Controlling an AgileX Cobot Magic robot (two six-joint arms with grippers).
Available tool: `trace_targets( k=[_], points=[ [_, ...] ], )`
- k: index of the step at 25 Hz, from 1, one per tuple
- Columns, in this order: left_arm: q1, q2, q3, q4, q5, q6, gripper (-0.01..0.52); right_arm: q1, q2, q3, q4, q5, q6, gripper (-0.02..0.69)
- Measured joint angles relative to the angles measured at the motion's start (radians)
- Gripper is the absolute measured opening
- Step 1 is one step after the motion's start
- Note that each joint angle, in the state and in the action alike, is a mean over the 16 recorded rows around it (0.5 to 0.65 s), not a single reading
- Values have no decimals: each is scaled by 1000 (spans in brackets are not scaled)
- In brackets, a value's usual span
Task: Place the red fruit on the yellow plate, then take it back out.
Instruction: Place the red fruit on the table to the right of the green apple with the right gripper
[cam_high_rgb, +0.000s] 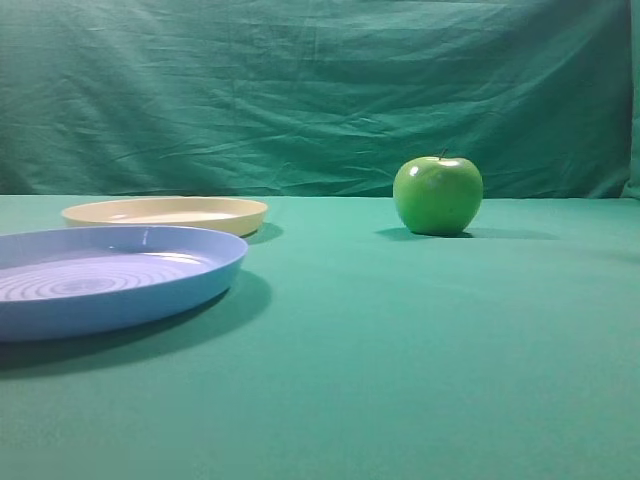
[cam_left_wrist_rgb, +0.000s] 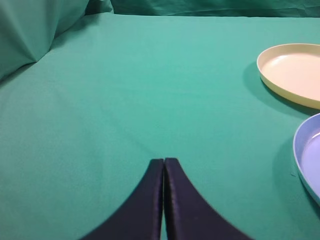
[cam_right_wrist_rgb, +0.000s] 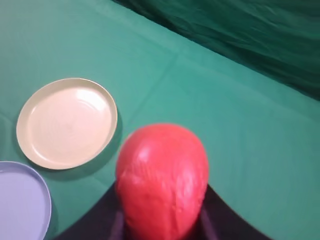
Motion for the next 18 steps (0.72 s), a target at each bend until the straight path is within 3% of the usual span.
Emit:
trace_targets(
  k=[7, 18],
  points=[
    [0, 0, 0, 0, 0, 0, 0, -34, -257, 395, -25, -126, 29, 195],
    [0, 0, 0, 0, 0, 0, 0, -37, -479, 1026, -38, -469, 44, 195]
  ],
)
